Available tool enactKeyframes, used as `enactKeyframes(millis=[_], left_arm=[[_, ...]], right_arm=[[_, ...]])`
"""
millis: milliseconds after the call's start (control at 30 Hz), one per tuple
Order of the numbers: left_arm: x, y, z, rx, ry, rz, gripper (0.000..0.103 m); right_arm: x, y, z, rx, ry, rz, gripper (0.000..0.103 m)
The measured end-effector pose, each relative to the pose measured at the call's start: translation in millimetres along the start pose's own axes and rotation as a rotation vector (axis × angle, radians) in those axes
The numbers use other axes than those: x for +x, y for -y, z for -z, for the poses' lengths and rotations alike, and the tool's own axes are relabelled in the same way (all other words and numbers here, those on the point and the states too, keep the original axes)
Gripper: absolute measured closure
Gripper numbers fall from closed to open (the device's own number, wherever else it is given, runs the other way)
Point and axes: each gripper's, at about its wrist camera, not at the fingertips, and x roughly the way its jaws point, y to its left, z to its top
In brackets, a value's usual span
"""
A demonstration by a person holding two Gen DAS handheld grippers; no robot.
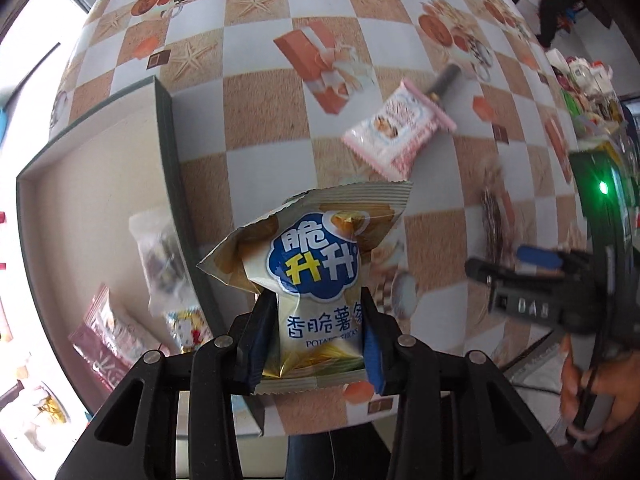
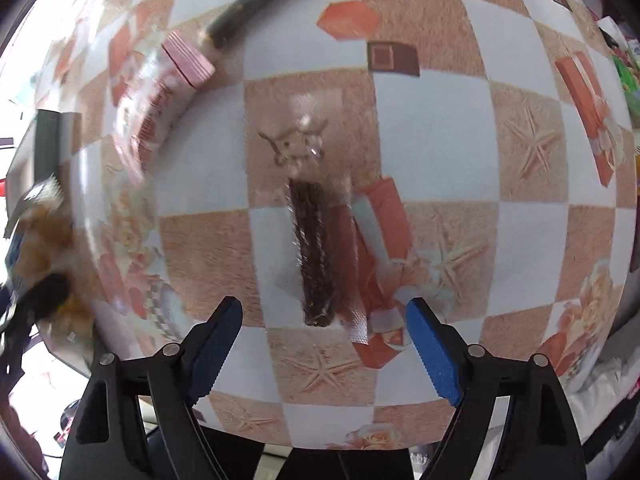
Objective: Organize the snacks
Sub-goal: 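Grasp the yellow potato chip bag with the left tool while the right tool grasps the jerky stick, then carry the chip bag and jerky stick over the gray box with both tools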
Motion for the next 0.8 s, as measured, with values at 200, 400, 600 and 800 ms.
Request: enactKeyframes(millis=[200, 400, 600, 800], left_arm=[[-9.4, -8.4, 33.8, 0.024, 0.013, 0.005, 0.06], [-18.2, -9.4, 34.2, 0.028, 0.038, 0.003, 0.06], [-27.2, -0.7, 23.6, 0.026, 0.058, -0.003, 0.06], [-29.5, 5.2, 22.1, 0.03, 0.093, -0.027, 0.06]], right_arm=[[-7.2, -15.2, -12.1, -0.002, 0.027, 0.061, 0.036], [-21.5, -40.2, -29.0, -0.046, 0.053, 0.077, 0.06], [-34.2, -61.4, -35.8, -0.069, 0.015, 0.031, 0.065], [-36.2, -69.8, -21.2, -0.017, -0.048, -0.038, 0.065]])
